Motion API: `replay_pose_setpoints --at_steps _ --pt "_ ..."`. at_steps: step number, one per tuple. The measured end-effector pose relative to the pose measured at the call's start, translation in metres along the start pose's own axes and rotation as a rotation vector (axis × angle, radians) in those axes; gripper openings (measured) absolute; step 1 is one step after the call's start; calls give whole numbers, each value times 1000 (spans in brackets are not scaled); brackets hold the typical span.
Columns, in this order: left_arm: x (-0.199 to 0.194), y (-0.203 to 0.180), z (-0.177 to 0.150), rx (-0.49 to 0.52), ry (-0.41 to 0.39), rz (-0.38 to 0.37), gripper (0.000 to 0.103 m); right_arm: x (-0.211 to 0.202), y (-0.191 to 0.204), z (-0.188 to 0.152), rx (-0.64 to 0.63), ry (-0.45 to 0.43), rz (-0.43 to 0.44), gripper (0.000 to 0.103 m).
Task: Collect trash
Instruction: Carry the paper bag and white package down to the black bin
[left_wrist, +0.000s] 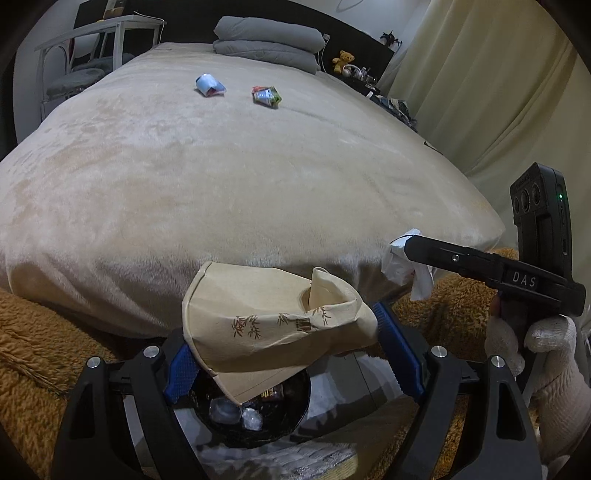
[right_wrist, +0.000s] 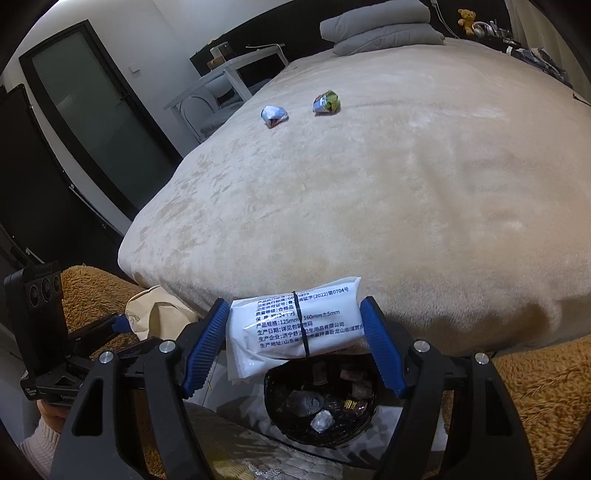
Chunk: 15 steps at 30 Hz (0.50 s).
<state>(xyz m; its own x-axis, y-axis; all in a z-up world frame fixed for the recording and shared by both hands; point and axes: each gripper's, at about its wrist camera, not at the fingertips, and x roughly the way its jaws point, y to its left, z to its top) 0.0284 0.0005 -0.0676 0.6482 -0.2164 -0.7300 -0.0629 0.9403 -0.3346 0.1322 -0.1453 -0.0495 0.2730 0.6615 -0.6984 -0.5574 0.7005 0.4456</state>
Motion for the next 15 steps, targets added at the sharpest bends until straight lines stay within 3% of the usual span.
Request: replay_pose_setpoints --at_steps 10,15 --pt "42 11 -20 13 207 31 83 33 1 -22 62 137 -11 73" --pt "52 10 -25 30 252 39 83 48 3 -31 83 198 -7 73"
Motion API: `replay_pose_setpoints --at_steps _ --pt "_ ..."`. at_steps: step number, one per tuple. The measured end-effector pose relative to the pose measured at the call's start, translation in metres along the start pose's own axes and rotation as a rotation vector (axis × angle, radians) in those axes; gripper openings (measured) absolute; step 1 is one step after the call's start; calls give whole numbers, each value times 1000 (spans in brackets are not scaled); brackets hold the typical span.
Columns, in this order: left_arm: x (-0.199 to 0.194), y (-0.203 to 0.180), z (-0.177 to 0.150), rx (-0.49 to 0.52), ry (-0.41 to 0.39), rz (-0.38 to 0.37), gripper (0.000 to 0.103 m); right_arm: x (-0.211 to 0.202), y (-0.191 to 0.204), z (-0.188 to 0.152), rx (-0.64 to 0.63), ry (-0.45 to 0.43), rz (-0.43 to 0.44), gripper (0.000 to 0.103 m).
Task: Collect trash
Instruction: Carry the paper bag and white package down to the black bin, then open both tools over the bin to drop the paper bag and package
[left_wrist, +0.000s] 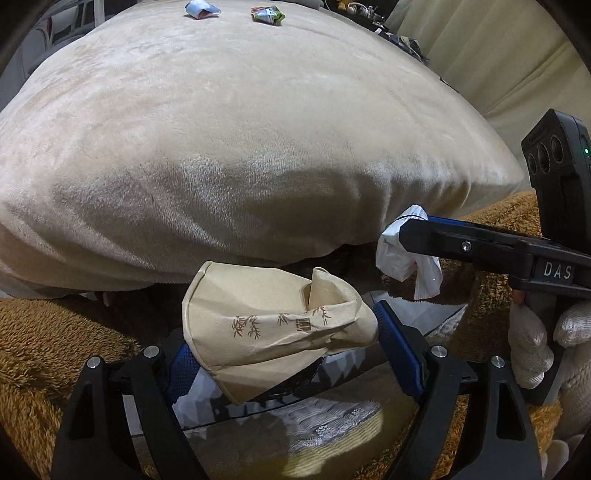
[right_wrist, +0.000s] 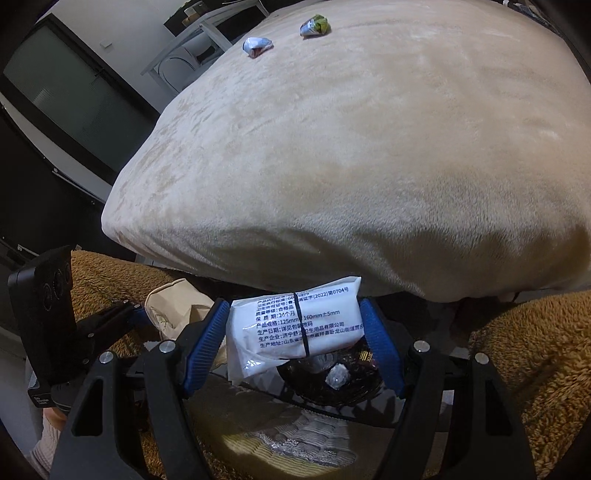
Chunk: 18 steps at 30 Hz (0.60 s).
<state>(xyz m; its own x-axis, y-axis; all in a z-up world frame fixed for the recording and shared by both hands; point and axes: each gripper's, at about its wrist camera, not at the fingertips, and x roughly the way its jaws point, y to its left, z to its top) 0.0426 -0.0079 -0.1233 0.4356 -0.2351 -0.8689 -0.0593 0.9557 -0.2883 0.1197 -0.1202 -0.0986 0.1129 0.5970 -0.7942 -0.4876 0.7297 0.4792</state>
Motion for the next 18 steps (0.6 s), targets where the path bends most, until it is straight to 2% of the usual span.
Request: replay_pose_setpoints --at_steps 6,12,15,18 --pt "17 -3 -1 18 85 32 83 18 -3 -3 22 66 -23 73" --pt "32 -3 -5 25 174 55 83 31 -14 -2 72 120 -5 73" --pt "40 -3 -6 23 220 60 83 48 -20 -4 100 194 15 73" --pt "47 -3 -6 23 252 76 83 55 -22 -5 111 220 -5 73"
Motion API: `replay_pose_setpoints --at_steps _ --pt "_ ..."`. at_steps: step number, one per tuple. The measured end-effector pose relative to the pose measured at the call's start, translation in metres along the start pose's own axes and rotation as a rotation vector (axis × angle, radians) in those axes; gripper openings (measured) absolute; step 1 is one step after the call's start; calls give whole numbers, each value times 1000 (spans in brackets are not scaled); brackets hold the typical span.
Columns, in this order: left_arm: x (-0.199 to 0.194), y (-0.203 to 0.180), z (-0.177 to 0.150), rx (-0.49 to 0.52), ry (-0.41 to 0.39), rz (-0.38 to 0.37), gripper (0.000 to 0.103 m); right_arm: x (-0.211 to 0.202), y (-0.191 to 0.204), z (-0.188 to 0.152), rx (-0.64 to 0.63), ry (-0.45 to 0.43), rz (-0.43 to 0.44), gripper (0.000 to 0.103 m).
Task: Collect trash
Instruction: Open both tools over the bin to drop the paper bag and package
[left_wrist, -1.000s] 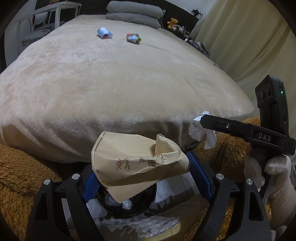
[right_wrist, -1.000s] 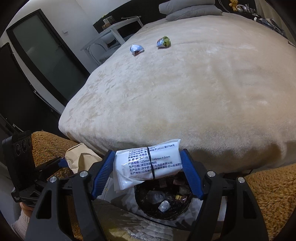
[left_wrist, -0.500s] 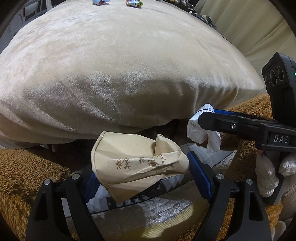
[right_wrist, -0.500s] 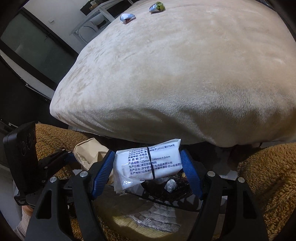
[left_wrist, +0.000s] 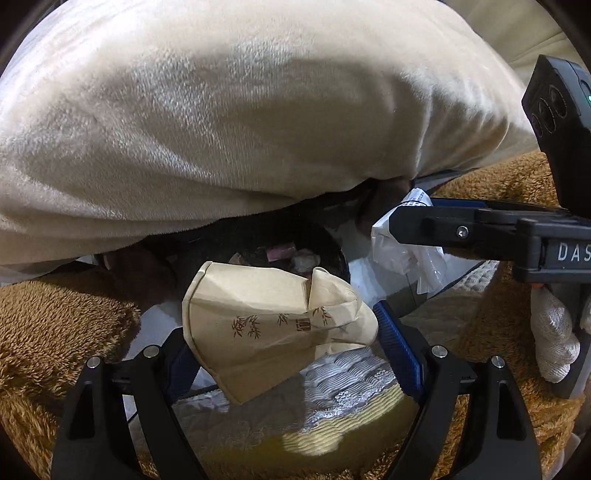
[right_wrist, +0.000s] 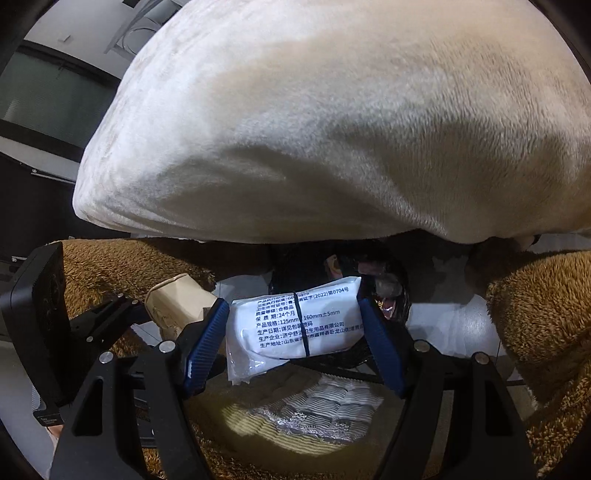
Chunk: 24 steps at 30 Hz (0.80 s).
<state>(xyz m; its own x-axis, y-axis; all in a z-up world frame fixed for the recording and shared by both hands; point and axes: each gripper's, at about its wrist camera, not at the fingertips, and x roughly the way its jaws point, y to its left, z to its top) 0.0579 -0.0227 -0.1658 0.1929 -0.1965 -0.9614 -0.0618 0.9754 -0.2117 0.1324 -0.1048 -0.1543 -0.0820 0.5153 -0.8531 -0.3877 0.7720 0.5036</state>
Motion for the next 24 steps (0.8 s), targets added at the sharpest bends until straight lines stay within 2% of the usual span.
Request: replay_pose_setpoints --at_steps 7,11,15,24 --pt "6 -2 2 8 35 2 84 5 2 2 -5 17 -5 73" --pt "11 -7 1 19 56 -6 87 -1 2 3 -18 -17 4 81" --pt "6 -3 1 -5 36 4 96 0 3 4 -17 -17 -9 83" --pt "-5 3 3 -38 -10 4 96 -5 4 3 -18 -32 -16 83"
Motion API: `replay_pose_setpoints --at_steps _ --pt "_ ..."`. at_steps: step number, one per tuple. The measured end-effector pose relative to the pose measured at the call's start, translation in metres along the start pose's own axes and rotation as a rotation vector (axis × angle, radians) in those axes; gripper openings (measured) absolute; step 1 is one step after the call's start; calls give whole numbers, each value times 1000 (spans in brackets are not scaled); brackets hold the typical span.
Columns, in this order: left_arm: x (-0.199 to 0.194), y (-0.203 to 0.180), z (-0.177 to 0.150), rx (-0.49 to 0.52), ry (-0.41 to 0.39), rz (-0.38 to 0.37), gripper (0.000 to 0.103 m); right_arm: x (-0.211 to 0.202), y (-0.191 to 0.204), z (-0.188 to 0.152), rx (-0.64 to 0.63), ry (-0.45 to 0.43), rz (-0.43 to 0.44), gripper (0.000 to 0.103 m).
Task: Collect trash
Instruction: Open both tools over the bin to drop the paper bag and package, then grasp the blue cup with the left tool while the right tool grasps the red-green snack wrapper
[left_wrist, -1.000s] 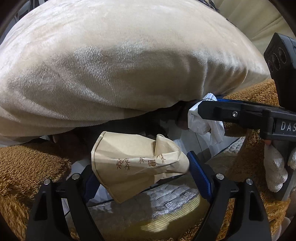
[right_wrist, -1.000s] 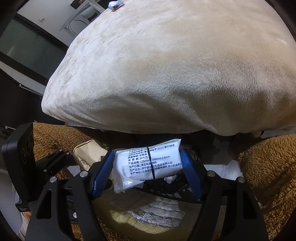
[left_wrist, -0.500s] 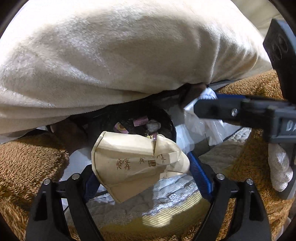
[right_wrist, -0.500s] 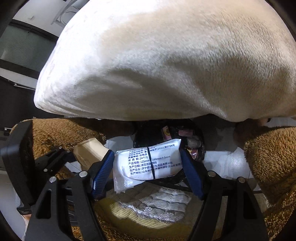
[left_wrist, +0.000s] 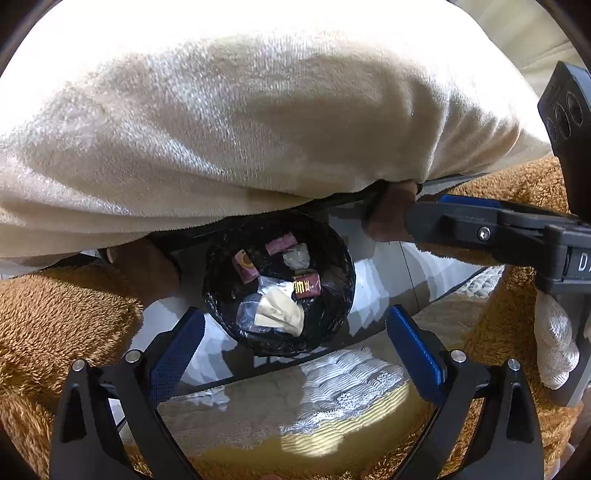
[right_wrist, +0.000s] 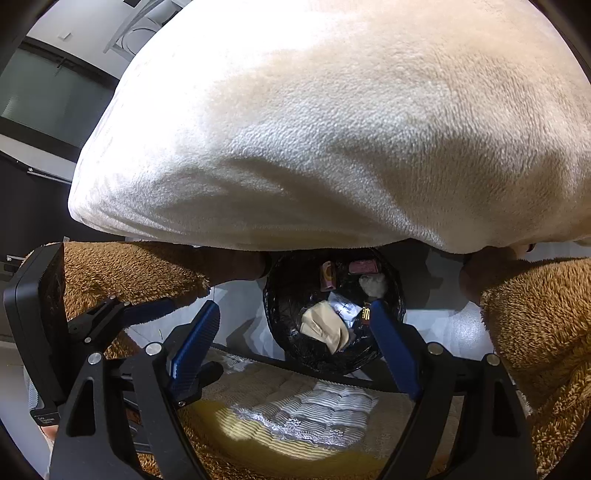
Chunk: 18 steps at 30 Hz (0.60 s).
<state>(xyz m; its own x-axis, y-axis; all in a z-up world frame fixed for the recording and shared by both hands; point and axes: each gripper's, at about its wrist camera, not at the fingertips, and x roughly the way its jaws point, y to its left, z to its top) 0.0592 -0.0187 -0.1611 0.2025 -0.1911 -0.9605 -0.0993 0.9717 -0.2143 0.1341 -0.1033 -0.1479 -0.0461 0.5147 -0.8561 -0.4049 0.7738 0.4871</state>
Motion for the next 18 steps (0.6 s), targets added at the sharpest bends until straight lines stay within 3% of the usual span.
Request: replay_pose_setpoints --at_steps 8,12,18 --pt "-30 12 -2 -52 -124 -65 96 -21 10 -4 -63 -65 7 83" --pt "-45 14 1 -44 -179 -91 96 -41 13 -3 -92 -129 53 83" --pt "-93 14 10 8 -360 -80 96 -82 22 8 -198 -270 65 83"
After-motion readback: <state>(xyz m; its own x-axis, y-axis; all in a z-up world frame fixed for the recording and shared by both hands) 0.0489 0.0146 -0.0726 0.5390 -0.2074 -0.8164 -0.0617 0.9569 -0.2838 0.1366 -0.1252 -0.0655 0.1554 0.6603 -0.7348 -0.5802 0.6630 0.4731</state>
